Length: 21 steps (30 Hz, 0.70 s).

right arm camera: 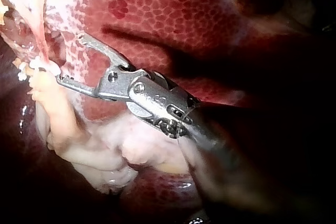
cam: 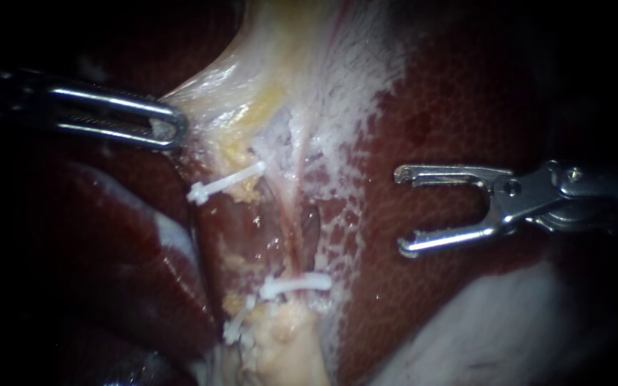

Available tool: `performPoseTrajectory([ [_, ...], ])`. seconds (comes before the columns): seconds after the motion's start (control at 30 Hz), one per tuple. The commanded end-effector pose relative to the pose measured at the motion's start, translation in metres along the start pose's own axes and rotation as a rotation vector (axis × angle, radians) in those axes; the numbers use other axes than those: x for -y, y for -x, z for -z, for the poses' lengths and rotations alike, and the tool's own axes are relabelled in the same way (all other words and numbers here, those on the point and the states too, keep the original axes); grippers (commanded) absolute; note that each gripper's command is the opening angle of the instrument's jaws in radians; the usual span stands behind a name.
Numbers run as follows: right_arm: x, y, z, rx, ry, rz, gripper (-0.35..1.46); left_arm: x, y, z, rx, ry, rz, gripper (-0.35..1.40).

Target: Going back first clip right tube

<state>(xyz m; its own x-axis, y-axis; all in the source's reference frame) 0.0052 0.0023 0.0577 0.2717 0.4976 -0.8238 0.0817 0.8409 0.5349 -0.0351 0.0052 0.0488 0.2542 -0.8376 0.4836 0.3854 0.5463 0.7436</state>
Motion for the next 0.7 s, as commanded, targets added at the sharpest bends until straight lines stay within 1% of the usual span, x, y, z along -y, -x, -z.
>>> performPoseTrajectory([
  [0.03, 0.0001, 0.0, 0.0, 0.001, -0.004, 0.002, 0.6, -0.0001, -0.0002, -0.0002, 0.002, -0.003, 0.005, -0.35],
  [0.17, 0.0003, -0.0001, 0.0, 0.001, -0.011, 0.002, 0.6, -0.0006, -0.0008, -0.0009, -0.002, -0.005, 0.007, -0.35],
  [0.2, 0.0003, -0.0001, 0.0, 0.001, -0.014, 0.002, 0.6, -0.0008, -0.001, -0.0012, -0.008, -0.004, 0.005, -0.35],
  [0.27, 0.0003, 0.0, 0.0, 0.002, -0.017, 0.008, 0.6, -0.0011, -0.0015, -0.0018, -0.011, -0.005, 0.013, -0.35],
  [0.47, 0.0006, -0.0001, -0.0001, 0.002, -0.022, 0.009, 0.6, -0.0019, -0.0028, -0.004, -0.027, -0.013, 0.017, -0.35],
  [0.7, 0.0007, -0.0001, 0.0, 0.002, -0.025, 0.01, 0.6, -0.002, -0.0036, -0.0061, -0.039, -0.027, 0.017, -0.35],
])
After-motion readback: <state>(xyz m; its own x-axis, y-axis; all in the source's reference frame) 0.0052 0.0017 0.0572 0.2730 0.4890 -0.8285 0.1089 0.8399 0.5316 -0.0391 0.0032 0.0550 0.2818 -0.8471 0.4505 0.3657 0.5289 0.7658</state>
